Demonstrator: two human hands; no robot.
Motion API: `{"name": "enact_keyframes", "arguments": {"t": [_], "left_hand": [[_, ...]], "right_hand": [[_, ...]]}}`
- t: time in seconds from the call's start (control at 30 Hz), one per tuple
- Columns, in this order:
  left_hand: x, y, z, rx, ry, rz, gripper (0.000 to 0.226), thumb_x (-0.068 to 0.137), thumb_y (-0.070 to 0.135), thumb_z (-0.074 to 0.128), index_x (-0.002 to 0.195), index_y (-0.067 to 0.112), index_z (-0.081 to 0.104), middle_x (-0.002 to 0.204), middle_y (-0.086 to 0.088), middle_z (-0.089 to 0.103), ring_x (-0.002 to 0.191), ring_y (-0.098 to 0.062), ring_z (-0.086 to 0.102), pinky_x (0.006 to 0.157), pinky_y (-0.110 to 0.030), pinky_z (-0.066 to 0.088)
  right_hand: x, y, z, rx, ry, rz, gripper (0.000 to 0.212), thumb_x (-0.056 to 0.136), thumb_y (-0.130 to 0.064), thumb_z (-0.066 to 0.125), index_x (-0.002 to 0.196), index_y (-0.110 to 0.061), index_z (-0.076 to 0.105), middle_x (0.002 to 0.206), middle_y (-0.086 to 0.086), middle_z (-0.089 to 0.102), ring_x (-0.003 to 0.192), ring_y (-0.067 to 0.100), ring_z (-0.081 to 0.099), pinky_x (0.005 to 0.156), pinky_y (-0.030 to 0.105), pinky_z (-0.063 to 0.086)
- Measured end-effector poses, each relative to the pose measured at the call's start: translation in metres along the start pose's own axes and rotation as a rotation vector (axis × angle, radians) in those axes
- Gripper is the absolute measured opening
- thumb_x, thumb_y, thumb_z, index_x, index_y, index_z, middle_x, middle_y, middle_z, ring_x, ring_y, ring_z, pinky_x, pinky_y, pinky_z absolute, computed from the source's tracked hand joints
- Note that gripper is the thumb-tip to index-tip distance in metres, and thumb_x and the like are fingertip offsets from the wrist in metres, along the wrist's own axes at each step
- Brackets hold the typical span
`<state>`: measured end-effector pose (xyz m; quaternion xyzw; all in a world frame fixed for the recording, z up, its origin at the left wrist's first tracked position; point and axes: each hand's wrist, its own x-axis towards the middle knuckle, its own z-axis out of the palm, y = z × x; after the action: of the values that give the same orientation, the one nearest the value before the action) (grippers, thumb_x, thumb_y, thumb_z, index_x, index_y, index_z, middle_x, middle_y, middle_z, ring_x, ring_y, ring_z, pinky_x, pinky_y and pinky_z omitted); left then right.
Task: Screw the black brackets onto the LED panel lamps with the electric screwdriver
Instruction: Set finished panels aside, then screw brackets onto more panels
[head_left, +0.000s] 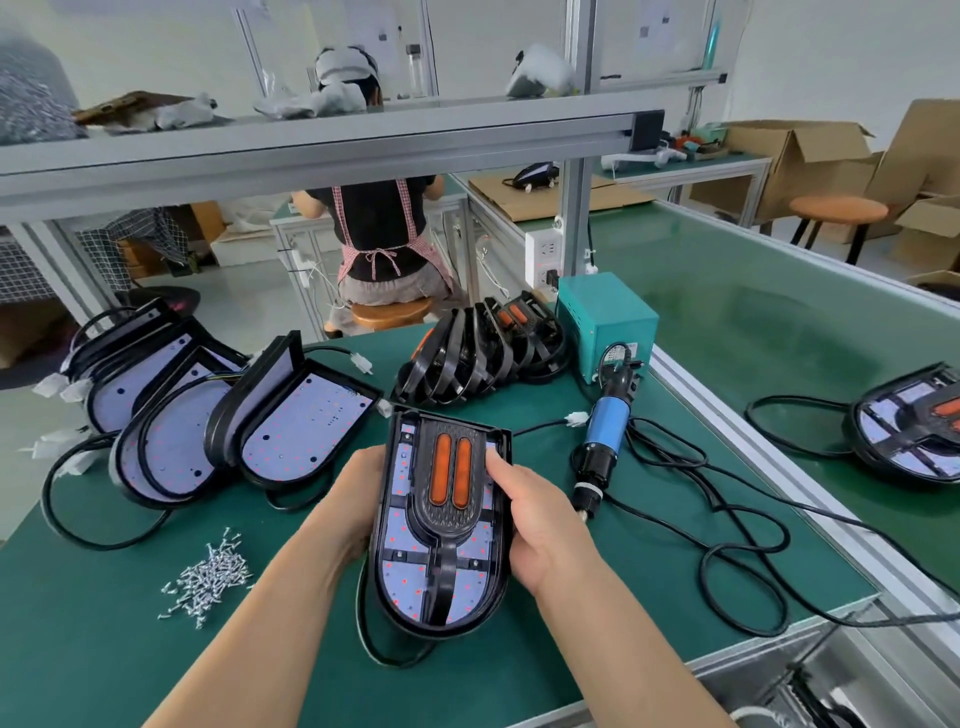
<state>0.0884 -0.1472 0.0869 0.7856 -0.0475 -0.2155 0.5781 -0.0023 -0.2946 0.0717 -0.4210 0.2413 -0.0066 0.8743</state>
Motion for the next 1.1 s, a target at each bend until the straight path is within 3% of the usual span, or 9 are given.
{"name": "enact_keyframes", "arguments": {"t": [0.27, 0.37, 0.43, 0.53, 0.73, 0.87, 0.97, 1.03, 1.1], "left_hand": [[-0.010, -0.008, 0.009, -0.302, -0.228, 0.056, 0.034, 0.093, 0.003, 0.051, 0.081, 0.010, 0.081, 0.092, -0.014, 0.077, 0.077, -0.024, 0.074, 0.063, -0.030, 0.059], [-0.005, -0.016, 0.014, -0.445, -0.118, 0.065, 0.022, 0.073, 0.006, 0.065, 0.089, 0.005, 0.079, 0.099, -0.021, 0.075, 0.082, -0.029, 0.073, 0.069, -0.041, 0.062], [0.001, -0.025, 0.016, -0.402, 0.021, 0.078, 0.021, 0.079, -0.007, 0.063, 0.099, -0.006, 0.072, 0.102, -0.028, 0.071, 0.088, -0.033, 0.067, 0.086, -0.047, 0.056], [0.007, -0.037, 0.017, -0.291, 0.119, 0.125, 0.018, 0.095, -0.009, 0.053, 0.094, -0.002, 0.069, 0.083, -0.020, 0.068, 0.074, -0.025, 0.061, 0.070, -0.028, 0.054], [0.013, -0.042, 0.017, -0.221, 0.108, 0.148, 0.019, 0.097, -0.008, 0.052, 0.095, -0.003, 0.070, 0.075, -0.012, 0.067, 0.068, -0.018, 0.061, 0.065, -0.024, 0.051], [0.013, -0.044, 0.018, -0.219, 0.111, 0.155, 0.018, 0.097, -0.007, 0.052, 0.097, -0.003, 0.070, 0.080, -0.014, 0.067, 0.072, -0.020, 0.060, 0.071, -0.029, 0.050], [0.015, -0.046, 0.018, -0.187, 0.114, 0.167, 0.019, 0.097, -0.006, 0.053, 0.097, 0.000, 0.071, 0.081, -0.013, 0.069, 0.074, -0.021, 0.061, 0.075, -0.031, 0.050], [0.017, -0.048, 0.017, -0.179, 0.115, 0.172, 0.019, 0.097, -0.005, 0.054, 0.097, 0.001, 0.072, 0.080, -0.012, 0.070, 0.075, -0.020, 0.062, 0.076, -0.032, 0.051], [0.018, -0.050, 0.016, -0.175, 0.112, 0.178, 0.019, 0.097, -0.004, 0.054, 0.097, 0.002, 0.073, 0.079, -0.011, 0.071, 0.075, -0.020, 0.063, 0.077, -0.032, 0.051]], "right_hand": [[0.000, -0.013, -0.002, 0.085, -0.027, -0.118, 0.042, 0.095, -0.015, 0.068, 0.129, 0.007, 0.059, 0.119, 0.026, 0.070, 0.111, 0.042, 0.067, 0.097, 0.053, 0.054], [-0.004, -0.032, -0.006, 0.047, -0.101, -0.248, 0.026, 0.097, -0.016, 0.065, 0.116, 0.000, 0.071, 0.115, 0.022, 0.073, 0.105, 0.036, 0.070, 0.090, 0.048, 0.059], [-0.005, -0.052, -0.012, 0.034, -0.106, -0.385, 0.023, 0.097, -0.017, 0.065, 0.113, -0.003, 0.073, 0.113, 0.020, 0.074, 0.102, 0.035, 0.072, 0.087, 0.048, 0.059], [-0.005, -0.085, -0.025, 0.112, -0.059, -0.567, 0.023, 0.094, -0.017, 0.065, 0.111, -0.004, 0.073, 0.111, 0.021, 0.074, 0.096, 0.033, 0.073, 0.079, 0.043, 0.060], [0.007, -0.134, -0.076, 0.466, 0.212, -0.664, 0.036, 0.105, -0.016, 0.050, 0.135, 0.003, 0.057, 0.126, 0.018, 0.067, 0.114, 0.031, 0.067, 0.104, 0.051, 0.050], [0.012, -0.153, -0.121, 0.667, 0.391, -0.684, 0.027, 0.104, -0.017, 0.055, 0.125, -0.002, 0.062, 0.128, 0.016, 0.067, 0.117, 0.029, 0.066, 0.108, 0.051, 0.047], [0.013, -0.157, -0.155, 0.766, 0.572, -0.727, 0.029, 0.101, -0.015, 0.063, 0.127, -0.003, 0.060, 0.125, 0.013, 0.067, 0.095, 0.009, 0.070, 0.110, 0.041, 0.046], [0.015, -0.160, -0.172, 0.827, 0.647, -0.756, 0.043, 0.099, -0.016, 0.065, 0.139, -0.010, 0.052, 0.129, 0.011, 0.063, 0.079, -0.009, 0.060, 0.102, 0.019, 0.043], [0.019, -0.161, -0.187, 0.779, 0.796, -0.758, 0.053, 0.094, -0.020, 0.072, 0.139, -0.014, 0.046, 0.131, 0.006, 0.060, 0.090, 0.004, 0.065, 0.080, 0.025, 0.055]]}}
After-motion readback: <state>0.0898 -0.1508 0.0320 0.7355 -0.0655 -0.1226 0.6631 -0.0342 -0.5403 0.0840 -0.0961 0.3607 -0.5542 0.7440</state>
